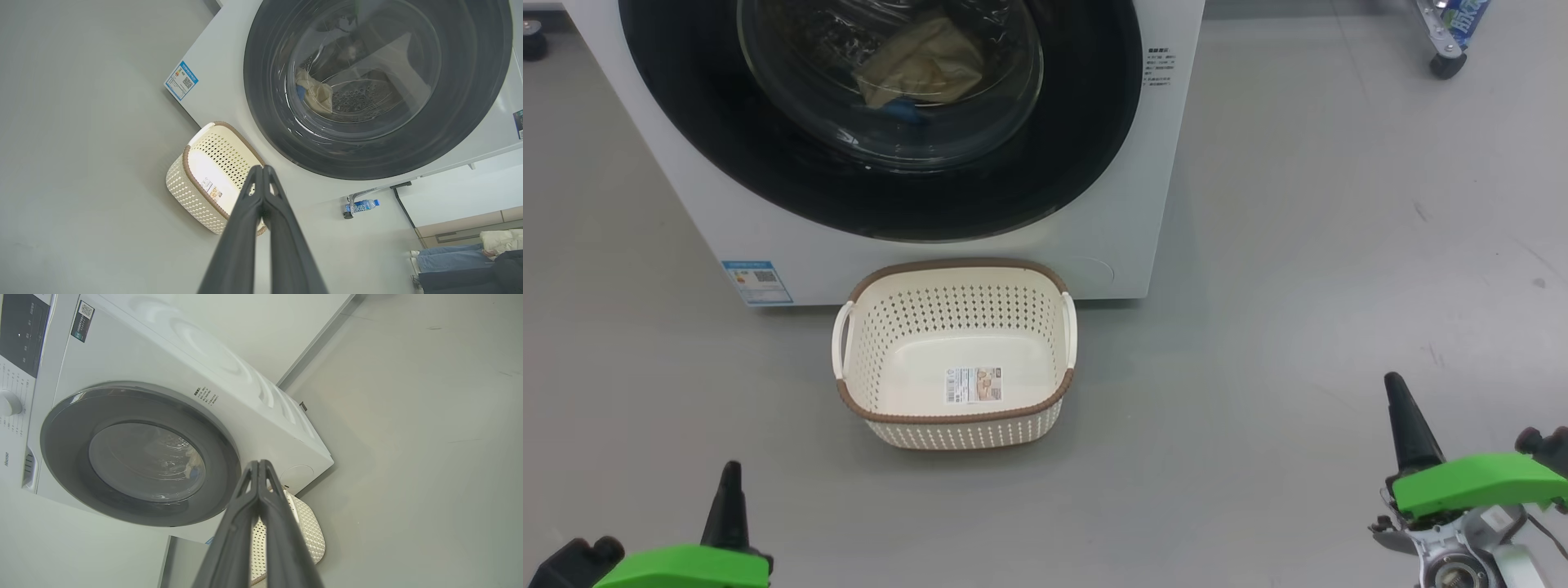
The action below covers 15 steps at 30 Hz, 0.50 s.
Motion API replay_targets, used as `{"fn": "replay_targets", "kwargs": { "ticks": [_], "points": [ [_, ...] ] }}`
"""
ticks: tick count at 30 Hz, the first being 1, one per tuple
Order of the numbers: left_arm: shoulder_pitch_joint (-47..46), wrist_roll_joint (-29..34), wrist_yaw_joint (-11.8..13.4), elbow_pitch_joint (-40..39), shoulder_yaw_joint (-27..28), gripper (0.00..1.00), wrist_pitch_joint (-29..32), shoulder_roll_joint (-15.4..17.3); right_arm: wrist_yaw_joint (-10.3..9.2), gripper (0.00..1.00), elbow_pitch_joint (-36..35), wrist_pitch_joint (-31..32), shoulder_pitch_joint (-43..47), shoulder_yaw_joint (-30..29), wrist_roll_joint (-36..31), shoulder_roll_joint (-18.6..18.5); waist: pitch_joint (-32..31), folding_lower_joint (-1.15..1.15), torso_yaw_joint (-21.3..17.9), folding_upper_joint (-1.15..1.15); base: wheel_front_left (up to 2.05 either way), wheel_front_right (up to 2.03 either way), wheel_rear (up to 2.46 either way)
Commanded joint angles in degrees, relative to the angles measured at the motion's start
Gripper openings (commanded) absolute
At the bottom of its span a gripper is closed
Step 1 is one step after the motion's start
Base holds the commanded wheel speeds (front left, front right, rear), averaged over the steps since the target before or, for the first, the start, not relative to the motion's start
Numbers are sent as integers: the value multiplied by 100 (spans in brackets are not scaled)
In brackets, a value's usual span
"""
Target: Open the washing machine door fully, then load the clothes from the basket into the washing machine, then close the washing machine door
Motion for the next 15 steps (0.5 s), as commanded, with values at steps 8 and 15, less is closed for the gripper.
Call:
{"fn": "replay_targets", "kwargs": {
  "ticks": [8, 15],
  "points": [
    [-323, -569, -42, -112, 210, 0, 150, 18, -12, 0, -144, 156, -307, -47, 599, -67, -25, 0, 20, 0, 0, 0, 0],
    [-370, -1007, -57, -79, 250, 0, 267, -4, -13, 0, -132, 273, -327, -100, 1049, -58, -47, 0, 38, 0, 0, 0, 0]
  ]
}}
